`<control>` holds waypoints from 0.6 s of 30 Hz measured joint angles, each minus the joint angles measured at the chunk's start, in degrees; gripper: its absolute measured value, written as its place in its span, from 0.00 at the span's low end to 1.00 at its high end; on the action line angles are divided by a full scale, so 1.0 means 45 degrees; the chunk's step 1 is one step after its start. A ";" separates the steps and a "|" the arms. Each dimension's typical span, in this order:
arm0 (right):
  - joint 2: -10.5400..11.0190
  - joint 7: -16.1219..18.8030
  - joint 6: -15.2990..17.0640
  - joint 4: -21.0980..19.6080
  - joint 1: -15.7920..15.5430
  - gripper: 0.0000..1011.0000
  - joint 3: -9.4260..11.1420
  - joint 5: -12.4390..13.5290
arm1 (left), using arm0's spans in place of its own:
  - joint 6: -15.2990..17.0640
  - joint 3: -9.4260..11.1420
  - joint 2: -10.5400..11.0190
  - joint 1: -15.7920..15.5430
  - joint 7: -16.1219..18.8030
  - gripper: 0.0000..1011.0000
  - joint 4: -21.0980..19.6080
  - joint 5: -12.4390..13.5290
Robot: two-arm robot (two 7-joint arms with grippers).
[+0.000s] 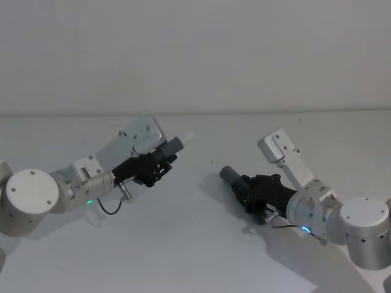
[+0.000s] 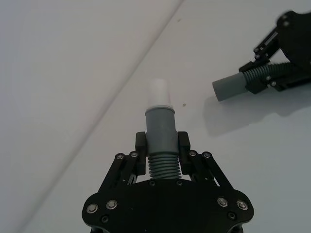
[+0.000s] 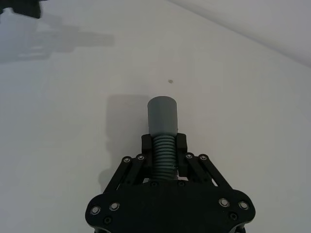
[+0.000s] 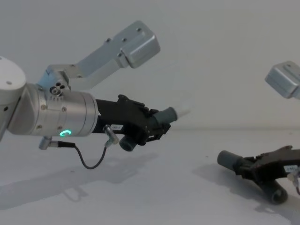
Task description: Use both hands to pick up one end of the pipe from the table, align the ends, and insert them.
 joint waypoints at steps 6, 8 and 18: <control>0.0550 0.0476 -0.0392 -0.0177 0.0273 0.25 -0.0493 -0.0699 | -0.1209 0.0369 0.0233 -0.0281 -0.0239 0.34 0.0351 0.0700; 0.0709 0.0612 -0.0513 -0.0242 0.0354 0.25 -0.0615 -0.0898 | -0.1664 0.0504 0.0316 -0.0375 -0.0323 0.34 0.0508 0.0952; 0.1826 0.1226 -0.1174 -0.0743 0.0742 0.25 -0.1266 -0.2136 | -0.2888 0.0806 0.0507 -0.0607 -0.0526 0.34 0.1047 0.1629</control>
